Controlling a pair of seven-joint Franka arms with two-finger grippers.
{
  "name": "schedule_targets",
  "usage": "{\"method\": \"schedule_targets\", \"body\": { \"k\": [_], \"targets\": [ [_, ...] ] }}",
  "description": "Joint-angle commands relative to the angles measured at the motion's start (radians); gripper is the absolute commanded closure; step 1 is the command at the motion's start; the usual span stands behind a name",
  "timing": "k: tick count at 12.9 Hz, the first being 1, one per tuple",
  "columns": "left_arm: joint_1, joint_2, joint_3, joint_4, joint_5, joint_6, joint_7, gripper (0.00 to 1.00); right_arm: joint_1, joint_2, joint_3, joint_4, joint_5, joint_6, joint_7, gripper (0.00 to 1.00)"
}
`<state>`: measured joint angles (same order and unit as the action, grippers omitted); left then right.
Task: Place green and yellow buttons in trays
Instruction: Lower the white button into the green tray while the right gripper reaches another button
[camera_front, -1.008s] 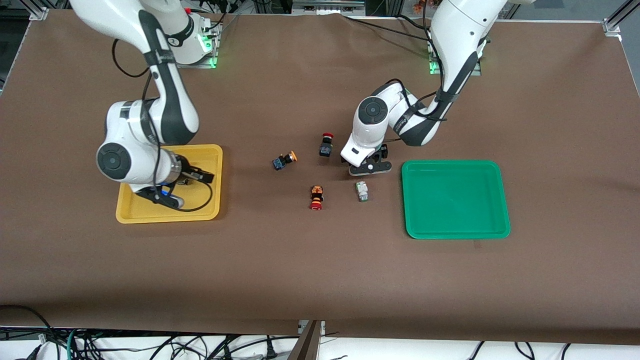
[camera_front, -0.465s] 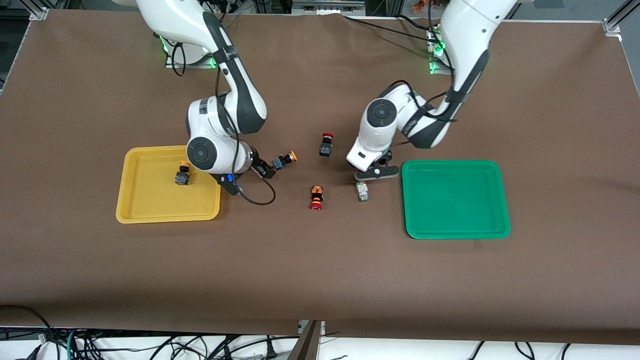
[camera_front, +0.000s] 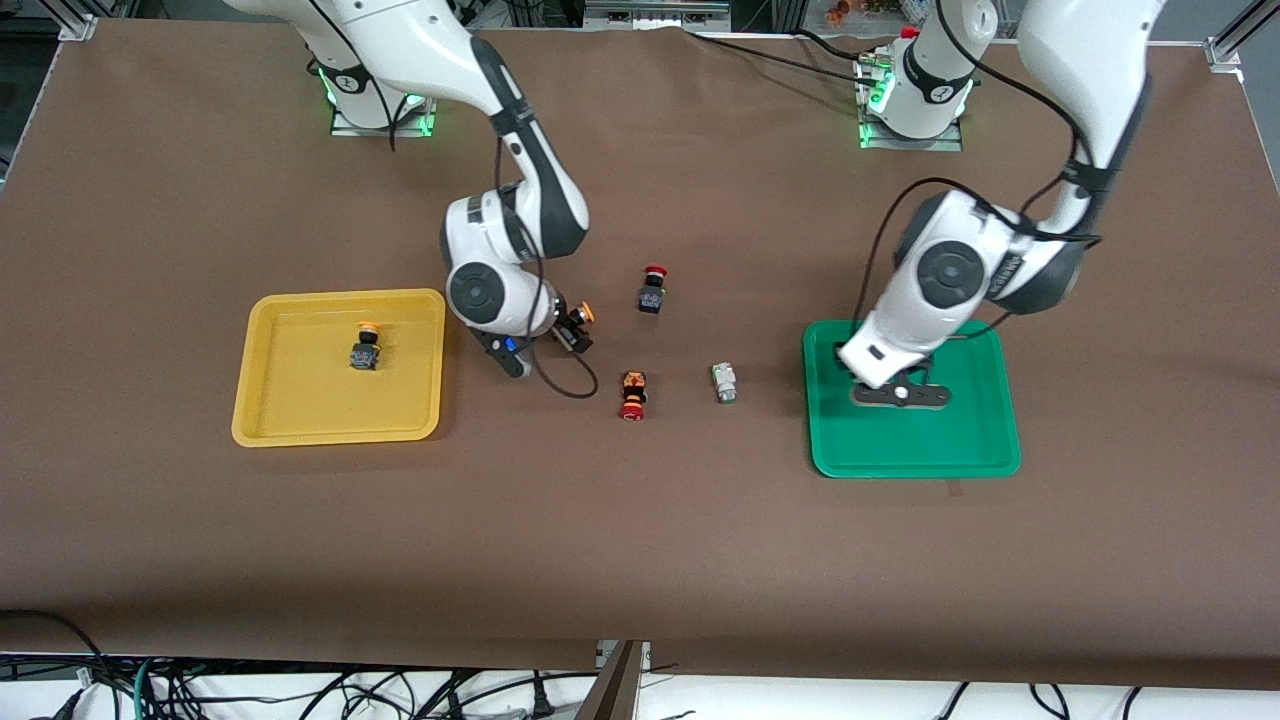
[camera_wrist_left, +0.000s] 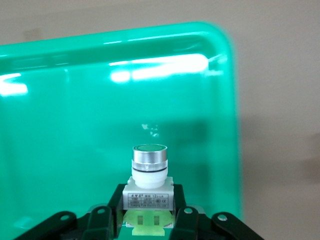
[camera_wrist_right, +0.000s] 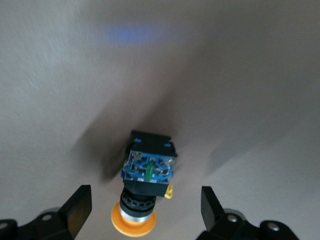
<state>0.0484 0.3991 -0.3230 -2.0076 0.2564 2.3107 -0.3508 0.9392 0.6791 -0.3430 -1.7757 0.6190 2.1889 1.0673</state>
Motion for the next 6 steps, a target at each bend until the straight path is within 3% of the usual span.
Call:
{"method": "schedule_targets", "body": {
  "k": [1,2,4,5,6],
  "targets": [
    [0.027,-0.071,0.054,-0.126,0.001,0.053,0.142,0.97,0.033,0.008,-0.010,-0.022,0.021,0.046,0.017,0.16],
    [0.027,-0.081,0.088,-0.178,0.001,0.109,0.191,0.96,0.035,0.008,-0.011,-0.022,0.021,0.042,0.008,0.31],
    [0.027,-0.082,0.180,-0.242,0.000,0.212,0.324,0.94,0.032,-0.004,-0.016,-0.022,0.019,0.029,-0.012,0.77],
    [0.027,-0.080,0.206,-0.256,-0.014,0.225,0.366,0.90,0.032,-0.016,-0.033,-0.021,0.018,0.003,-0.027,0.95],
    [0.031,-0.074,0.208,-0.258,-0.034,0.225,0.374,0.83,0.032,-0.024,-0.057,-0.021,0.018,-0.038,-0.052,1.00]
  ]
}}
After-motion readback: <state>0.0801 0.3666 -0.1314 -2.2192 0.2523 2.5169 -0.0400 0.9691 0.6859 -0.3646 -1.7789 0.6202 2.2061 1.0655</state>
